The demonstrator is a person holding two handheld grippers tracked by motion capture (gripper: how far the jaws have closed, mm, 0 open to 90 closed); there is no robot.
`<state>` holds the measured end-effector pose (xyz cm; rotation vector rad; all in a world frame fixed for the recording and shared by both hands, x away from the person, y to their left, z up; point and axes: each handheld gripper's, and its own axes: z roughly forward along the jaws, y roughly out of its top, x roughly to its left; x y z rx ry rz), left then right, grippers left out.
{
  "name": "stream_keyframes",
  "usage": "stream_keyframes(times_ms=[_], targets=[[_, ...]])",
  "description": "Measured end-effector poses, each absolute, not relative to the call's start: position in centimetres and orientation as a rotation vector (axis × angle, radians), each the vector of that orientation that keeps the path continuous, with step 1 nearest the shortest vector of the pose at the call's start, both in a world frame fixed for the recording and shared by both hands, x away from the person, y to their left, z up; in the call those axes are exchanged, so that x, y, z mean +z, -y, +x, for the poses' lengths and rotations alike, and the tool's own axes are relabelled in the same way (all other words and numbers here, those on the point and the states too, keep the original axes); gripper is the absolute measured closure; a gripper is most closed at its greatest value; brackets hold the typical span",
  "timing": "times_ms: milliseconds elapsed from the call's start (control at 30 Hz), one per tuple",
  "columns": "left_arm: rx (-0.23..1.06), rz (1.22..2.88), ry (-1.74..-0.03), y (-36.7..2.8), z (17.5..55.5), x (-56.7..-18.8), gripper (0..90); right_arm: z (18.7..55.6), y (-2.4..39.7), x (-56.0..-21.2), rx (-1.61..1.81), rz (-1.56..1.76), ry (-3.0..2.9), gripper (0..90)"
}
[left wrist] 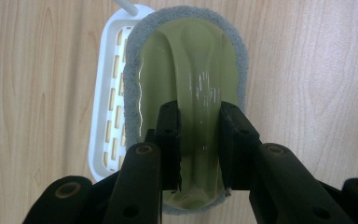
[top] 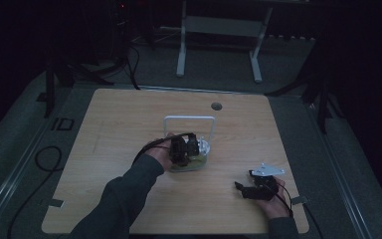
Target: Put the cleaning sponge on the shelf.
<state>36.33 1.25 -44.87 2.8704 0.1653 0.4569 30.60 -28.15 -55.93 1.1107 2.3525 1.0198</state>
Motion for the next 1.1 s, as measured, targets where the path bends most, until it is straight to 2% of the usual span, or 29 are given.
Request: stream_keyframes(times_ms=[1100], targets=[[0.525,2.883,-0.112,-0.3,37.9,-43.8,72.0,30.6,28.1,-55.9,1.02,1.111,-2.353,21.7]])
